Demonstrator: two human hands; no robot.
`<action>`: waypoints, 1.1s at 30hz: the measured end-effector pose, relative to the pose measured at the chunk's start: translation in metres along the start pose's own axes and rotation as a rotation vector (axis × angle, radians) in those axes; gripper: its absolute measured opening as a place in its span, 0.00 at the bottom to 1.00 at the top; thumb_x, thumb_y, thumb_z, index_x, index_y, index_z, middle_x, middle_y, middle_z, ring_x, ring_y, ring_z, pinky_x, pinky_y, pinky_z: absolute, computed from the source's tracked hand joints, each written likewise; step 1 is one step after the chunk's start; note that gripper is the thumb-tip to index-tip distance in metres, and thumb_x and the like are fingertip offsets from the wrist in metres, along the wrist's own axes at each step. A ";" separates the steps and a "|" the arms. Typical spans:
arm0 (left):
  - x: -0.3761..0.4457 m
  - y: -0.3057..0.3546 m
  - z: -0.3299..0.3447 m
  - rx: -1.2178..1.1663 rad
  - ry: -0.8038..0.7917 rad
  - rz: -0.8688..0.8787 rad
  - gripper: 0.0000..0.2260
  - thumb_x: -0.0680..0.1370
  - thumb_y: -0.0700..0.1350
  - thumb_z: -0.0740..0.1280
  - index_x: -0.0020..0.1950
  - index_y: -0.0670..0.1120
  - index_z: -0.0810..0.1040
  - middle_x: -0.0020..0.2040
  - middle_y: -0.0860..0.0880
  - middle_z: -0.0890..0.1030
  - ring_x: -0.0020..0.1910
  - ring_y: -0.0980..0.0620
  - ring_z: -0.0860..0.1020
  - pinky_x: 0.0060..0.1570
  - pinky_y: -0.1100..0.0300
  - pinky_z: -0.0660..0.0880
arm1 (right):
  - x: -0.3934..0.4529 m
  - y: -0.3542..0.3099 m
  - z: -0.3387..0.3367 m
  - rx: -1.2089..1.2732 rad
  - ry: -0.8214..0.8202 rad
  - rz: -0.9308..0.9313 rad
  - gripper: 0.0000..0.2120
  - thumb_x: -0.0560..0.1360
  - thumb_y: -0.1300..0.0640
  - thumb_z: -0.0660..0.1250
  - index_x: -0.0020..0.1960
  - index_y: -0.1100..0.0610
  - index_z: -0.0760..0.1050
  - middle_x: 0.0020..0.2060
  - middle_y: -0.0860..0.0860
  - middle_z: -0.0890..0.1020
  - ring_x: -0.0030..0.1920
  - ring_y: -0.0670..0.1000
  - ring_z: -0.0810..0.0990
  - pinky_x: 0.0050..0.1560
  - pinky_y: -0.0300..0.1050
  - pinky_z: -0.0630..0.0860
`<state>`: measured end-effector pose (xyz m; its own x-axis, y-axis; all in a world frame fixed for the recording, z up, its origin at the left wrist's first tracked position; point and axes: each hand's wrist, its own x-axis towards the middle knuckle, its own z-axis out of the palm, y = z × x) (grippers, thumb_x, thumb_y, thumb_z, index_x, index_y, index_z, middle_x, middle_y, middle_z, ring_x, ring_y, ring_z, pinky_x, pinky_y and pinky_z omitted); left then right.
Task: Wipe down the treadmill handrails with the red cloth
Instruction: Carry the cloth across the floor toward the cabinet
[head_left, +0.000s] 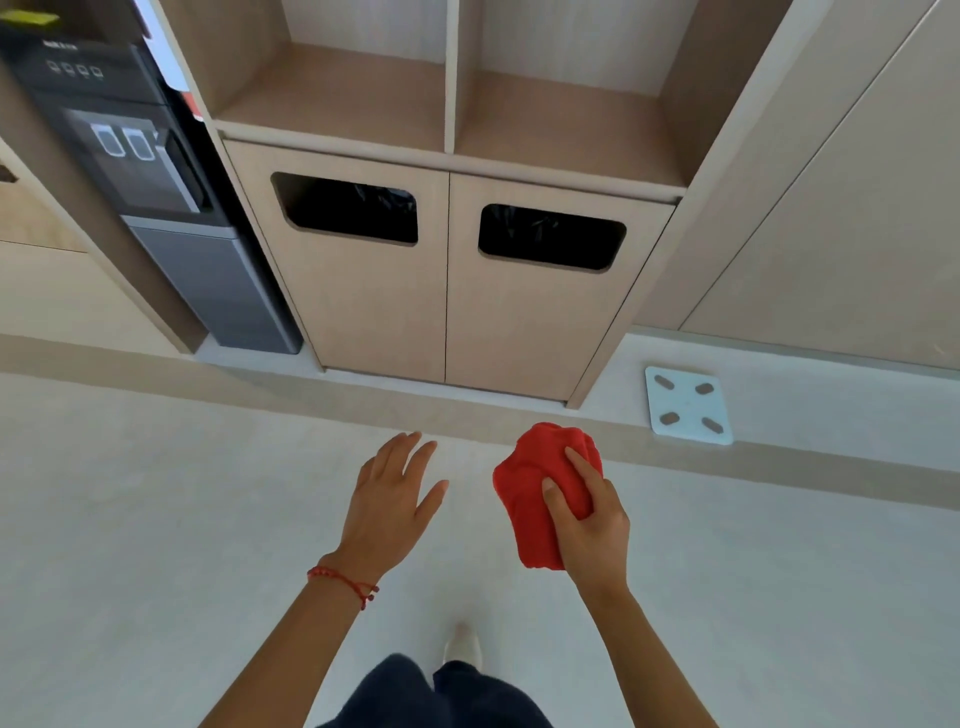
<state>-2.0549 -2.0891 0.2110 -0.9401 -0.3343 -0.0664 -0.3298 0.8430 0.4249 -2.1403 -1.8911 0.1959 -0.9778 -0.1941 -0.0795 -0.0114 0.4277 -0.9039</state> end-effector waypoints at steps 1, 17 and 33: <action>0.014 0.001 -0.002 -0.004 0.002 0.008 0.36 0.78 0.63 0.40 0.62 0.39 0.74 0.62 0.38 0.75 0.62 0.37 0.72 0.57 0.42 0.71 | 0.014 -0.003 0.000 -0.006 0.008 0.008 0.22 0.74 0.50 0.66 0.66 0.42 0.67 0.51 0.43 0.72 0.46 0.38 0.73 0.38 0.27 0.67; 0.273 -0.006 -0.024 0.004 0.011 0.179 0.34 0.78 0.62 0.41 0.63 0.38 0.73 0.63 0.37 0.75 0.63 0.38 0.72 0.58 0.43 0.70 | 0.248 -0.048 0.040 0.007 0.105 0.028 0.21 0.74 0.49 0.66 0.65 0.40 0.68 0.52 0.45 0.74 0.49 0.44 0.74 0.40 0.27 0.67; 0.486 0.014 -0.045 0.045 0.113 0.281 0.22 0.77 0.52 0.57 0.62 0.38 0.73 0.62 0.37 0.75 0.62 0.39 0.73 0.58 0.44 0.71 | 0.449 -0.100 0.048 0.074 0.223 0.000 0.20 0.73 0.49 0.67 0.62 0.34 0.68 0.52 0.42 0.73 0.49 0.37 0.74 0.46 0.35 0.71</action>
<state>-2.5120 -2.2586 0.2251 -0.9805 -0.1274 0.1498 -0.0636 0.9260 0.3720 -2.5680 -2.0635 0.2307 -0.9999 0.0090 0.0081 -0.0043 0.3605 -0.9327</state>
